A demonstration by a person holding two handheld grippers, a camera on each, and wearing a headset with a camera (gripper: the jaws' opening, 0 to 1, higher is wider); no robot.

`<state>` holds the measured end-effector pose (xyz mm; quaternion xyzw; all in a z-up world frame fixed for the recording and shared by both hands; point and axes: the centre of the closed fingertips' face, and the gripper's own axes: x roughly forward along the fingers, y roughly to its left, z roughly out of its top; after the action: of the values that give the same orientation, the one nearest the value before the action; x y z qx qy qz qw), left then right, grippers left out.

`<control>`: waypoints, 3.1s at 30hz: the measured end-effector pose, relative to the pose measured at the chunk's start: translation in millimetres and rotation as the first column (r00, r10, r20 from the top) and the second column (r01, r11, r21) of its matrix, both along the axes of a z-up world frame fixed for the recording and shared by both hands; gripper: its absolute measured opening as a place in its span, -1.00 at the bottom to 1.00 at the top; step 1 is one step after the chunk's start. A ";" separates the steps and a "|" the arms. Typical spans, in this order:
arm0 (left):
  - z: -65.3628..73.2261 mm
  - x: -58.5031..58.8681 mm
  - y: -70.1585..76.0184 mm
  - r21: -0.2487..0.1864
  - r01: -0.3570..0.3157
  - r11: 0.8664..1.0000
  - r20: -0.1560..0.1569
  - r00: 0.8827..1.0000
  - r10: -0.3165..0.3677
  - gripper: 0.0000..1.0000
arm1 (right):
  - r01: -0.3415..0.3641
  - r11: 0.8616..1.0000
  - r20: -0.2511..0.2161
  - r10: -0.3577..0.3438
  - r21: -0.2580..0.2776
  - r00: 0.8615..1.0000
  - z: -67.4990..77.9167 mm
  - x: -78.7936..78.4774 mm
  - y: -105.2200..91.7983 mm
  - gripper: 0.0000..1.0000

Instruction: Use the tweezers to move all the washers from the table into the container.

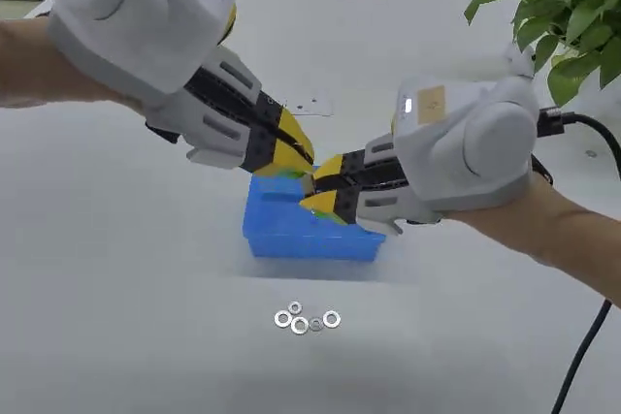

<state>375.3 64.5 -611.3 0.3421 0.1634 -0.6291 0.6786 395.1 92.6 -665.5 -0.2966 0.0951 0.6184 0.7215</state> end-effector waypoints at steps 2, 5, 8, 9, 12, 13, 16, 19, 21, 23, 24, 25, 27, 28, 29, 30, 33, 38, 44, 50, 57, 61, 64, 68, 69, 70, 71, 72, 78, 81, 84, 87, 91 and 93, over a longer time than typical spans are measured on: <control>-1.5 7.4 1.6 0.002 -0.002 1.000 -0.002 1.000 0.002 -0.88 | -0.001 1.000 0.001 0.001 0.001 1.000 -1.0 5.5 1.6 -0.81; -5.6 19.0 3.5 0.003 -0.005 1.000 -0.011 1.000 0.005 -0.88 | -0.002 1.000 -0.002 0.002 0.001 1.000 -4.8 15.8 3.4 -0.81; -12.4 31.4 3.8 0.001 -0.010 1.000 -0.024 1.000 0.011 -0.88 | -0.001 1.000 -0.017 0.001 0.007 1.000 -11.5 27.7 3.9 -0.81; -14.9 34.4 3.6 0.003 -0.010 1.000 -0.027 1.000 0.010 -0.88 | -0.004 1.000 -0.018 0.004 0.007 1.000 -13.9 30.3 3.8 -0.81; -26.1 46.2 3.6 0.008 -0.013 1.000 -0.037 0.999 0.014 -0.88 | -0.008 1.000 -0.039 0.009 0.013 0.999 -24.8 41.1 3.2 -0.81; -29.3 48.9 3.7 0.010 -0.014 1.000 -0.042 0.999 0.014 -0.88 | -0.009 1.000 -0.044 0.010 0.014 0.999 -27.8 43.4 3.1 -0.81; -41.9 58.2 4.0 0.016 -0.018 1.000 -0.059 0.998 0.019 -0.88 | -0.011 1.000 -0.061 0.011 0.009 0.998 -40.2 50.5 4.0 -0.81; -56.8 66.5 4.7 0.026 -0.021 0.999 -0.078 0.997 0.023 -0.88 | -0.010 1.000 -0.081 0.010 -0.001 0.997 -55.1 56.6 5.8 -0.81; -65.5 70.6 5.8 0.031 -0.026 0.999 -0.090 0.996 0.029 -0.88 | -0.010 1.000 -0.091 0.010 -0.004 0.996 -62.1 59.2 6.6 -0.81; -71.3 73.4 6.9 0.030 -0.031 0.999 -0.099 0.995 0.034 -0.88 | -0.009 1.000 -0.104 0.008 -0.006 0.995 -69.5 62.2 7.3 -0.81; -74.2 74.2 7.3 0.030 -0.034 0.999 -0.108 0.994 0.037 -0.88 | -0.010 1.000 -0.110 0.009 -0.006 0.994 -72.5 62.9 7.7 -0.81; -78.3 76.2 8.3 0.031 -0.037 0.999 -0.111 0.993 0.040 -0.88 | -0.011 1.000 -0.115 0.010 -0.009 0.993 -76.6 63.8 8.2 -0.81; -84.7 77.9 9.6 0.037 -0.038 0.999 -0.116 0.992 0.042 -0.88 | -0.011 1.000 -0.130 0.010 -0.010 0.991 -83.0 65.2 8.9 -0.81; -86.8 78.4 9.8 0.040 -0.037 0.999 -0.115 0.993 0.041 -0.88 | -0.011 1.000 -0.132 0.010 -0.011 0.991 -85.0 65.7 9.3 -0.81; -92.7 82.8 11.0 0.044 -0.037 0.998 -0.119 0.992 0.042 -0.88 | -0.012 1.000 -0.137 0.011 -0.011 0.991 -87.8 66.1 9.9 -0.81; -93.6 83.1 11.1 0.046 -0.037 0.998 -0.121 0.992 0.042 -0.88 | -0.013 1.000 -0.142 0.011 -0.010 0.990 -89.3 66.1 10.4 -0.81; -97.6 83.6 12.2 0.056 -0.036 0.998 -0.131 0.990 0.043 -0.88 | -0.016 1.000 -0.153 0.014 -0.009 0.988 -93.3 66.3 11.3 -0.81; -101.1 85.5 13.2 0.061 -0.043 0.997 -0.144 0.988 0.052 -0.88 | -0.014 1.000 -0.162 0.012 -0.010 0.987 -95.9 66.5 10.7 -0.80; -103.8 84.3 9.7 0.060 -0.048 0.997 -0.156 0.986 0.057 -0.88 | -0.006 1.000 -0.173 0.001 -0.026 0.985 -99.0 67.7 8.8 -0.79; -107.0 86.3 10.5 0.062 -0.045 0.997 -0.162 0.985 0.055 -0.88 | -0.002 1.000 -0.184 -0.004 -0.029 0.983 -100.0 67.7 7.0 -0.77; -103.8 83.3 10.2 0.065 -0.034 0.997 -0.147 0.988 0.044 -0.88 | -0.007 1.000 -0.189 0.004 -0.016 0.982 -94.1 67.2 10.8 -0.74; -96.6 84.7 12.5 0.057 -0.036 0.998 -0.126 0.991 0.043 -0.88 | -0.017 1.000 -0.181 0.014 -0.014 0.983 -88.0 65.0 12.2 -0.78; -88.0 79.9 11.7 0.050 -0.037 0.998 -0.117 0.992 0.043 -0.88 | -0.024 1.000 -0.162 0.022 -0.011 0.986 -80.1 62.9 13.0 -0.80; -76.3 73.3 12.6 0.054 -0.031 0.998 -0.095 0.995 0.036 -0.89 | -0.029 0.999 -0.154 0.027 -0.016 0.988 -69.5 57.7 11.5 -0.83; -74.9 72.8 12.5 0.054 -0.030 0.998 -0.093 0.995 0.035 -0.89 | -0.031 0.999 -0.148 0.028 -0.017 0.989 -65.5 55.3 10.9 -0.83; -70.7 70.5 12.5 0.057 -0.030 0.998 -0.089 0.995 0.035 -0.89 | -0.030 0.999 -0.147 0.027 -0.016 0.989 -62.9 53.7 10.7 -0.83; -66.8 67.7 11.9 0.057 -0.028 0.998 -0.085 0.996 0.033 -0.89 | -0.028 1.000 -0.146 0.026 -0.010 0.989 -57.7 50.4 10.6 -0.83; -61.8 63.6 11.1 0.057 -0.026 0.998 -0.082 0.996 0.031 -0.89 | -0.026 1.000 -0.146 0.025 -0.007 0.989 -54.8 48.1 10.6 -0.83; -38.4 36.8 8.9 0.055 -0.018 0.998 -0.078 0.997 0.022 -0.89 | -0.030 1.000 -0.124 0.030 -0.001 0.992 -32.7 22.9 9.0 -0.83; -33.4 22.7 9.2 0.062 -0.023 0.998 -0.089 0.996 0.029 -0.89 | -0.029 1.000 -0.126 0.028 -0.004 0.992 -28.0 8.7 9.0 -0.83; -33.0 2.7 10.0 0.070 -0.024 0.997 -0.100 0.995 0.031 -0.89 | -0.030 1.000 -0.141 0.031 0.003 0.990 -28.4 -10.5 10.6 -0.84; -37.3 -16.4 10.8 0.076 -0.025 0.997 -0.116 0.993 0.034 -0.89 | -0.040 0.999 -0.156 0.040 0.001 0.987 -32.8 -29.8 12.3 -0.84; -43.9 -39.2 12.2 0.064 -0.040 0.997 -0.139 0.989 0.049 -0.89 | -0.047 0.999 -0.183 0.047 0.006 0.982 -40.7 -51.9 12.2 -0.84; -49.1 -51.1 13.0 0.063 -0.045 0.997 -0.148 0.987 0.054 -0.89 | -0.060 0.998 -0.194 0.059 0.003 0.979 -46.6 -63.6 12.4 -0.84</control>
<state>324.2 77.6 -660.4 0.3097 0.2410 -0.6310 0.6693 331.5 104.9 -712.1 -0.2386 0.1570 0.6654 0.6897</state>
